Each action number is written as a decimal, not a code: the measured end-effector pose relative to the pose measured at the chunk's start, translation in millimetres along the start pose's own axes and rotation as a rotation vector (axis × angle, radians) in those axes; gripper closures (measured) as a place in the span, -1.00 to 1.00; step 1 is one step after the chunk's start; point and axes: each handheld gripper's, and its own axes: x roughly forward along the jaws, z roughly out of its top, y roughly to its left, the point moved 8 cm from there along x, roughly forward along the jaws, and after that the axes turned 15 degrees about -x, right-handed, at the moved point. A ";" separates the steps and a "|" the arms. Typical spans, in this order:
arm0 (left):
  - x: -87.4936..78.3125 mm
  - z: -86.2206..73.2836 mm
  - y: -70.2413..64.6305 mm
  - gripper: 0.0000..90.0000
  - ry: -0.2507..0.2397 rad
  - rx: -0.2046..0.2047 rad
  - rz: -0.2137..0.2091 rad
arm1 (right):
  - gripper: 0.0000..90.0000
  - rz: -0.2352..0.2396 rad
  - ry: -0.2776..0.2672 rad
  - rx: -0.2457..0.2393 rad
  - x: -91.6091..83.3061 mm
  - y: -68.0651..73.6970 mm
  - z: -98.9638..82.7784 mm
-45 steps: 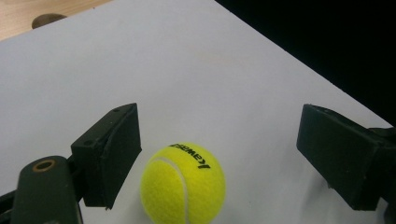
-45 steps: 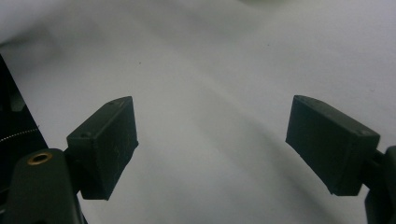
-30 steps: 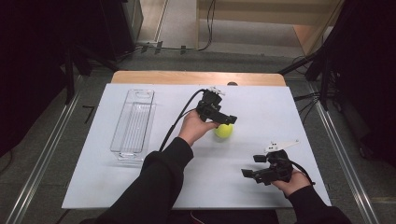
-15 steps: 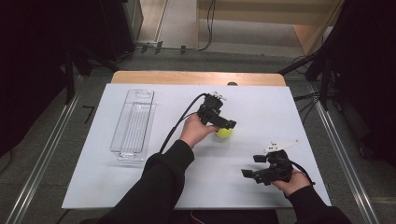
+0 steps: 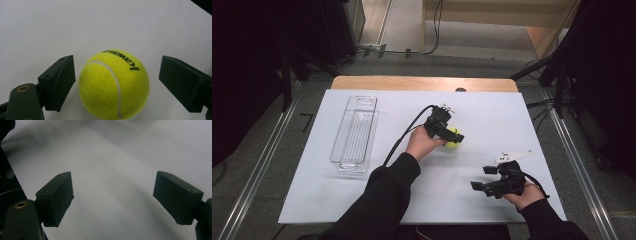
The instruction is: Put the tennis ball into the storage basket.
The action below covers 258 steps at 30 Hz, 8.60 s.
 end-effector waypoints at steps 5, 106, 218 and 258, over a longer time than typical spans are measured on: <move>5.5 -4.5 1.2 -0.69 0.023 0.010 0.013 | -0.68 -0.001 0.000 0.000 0.1 -0.1 -0.1; -94.6 -20.2 -19.3 -0.42 0.108 0.029 -0.096 | -0.68 -0.010 -0.003 -0.003 -1.3 -0.2 0.7; -200.8 -27.2 78.2 -0.42 -0.026 -0.147 0.091 | -0.68 0.003 0.005 -0.043 4.1 -1.9 8.9; -228.4 -36.8 125.3 -0.42 -0.096 -0.265 0.210 | -0.68 0.006 0.006 -0.041 4.0 -2.2 8.3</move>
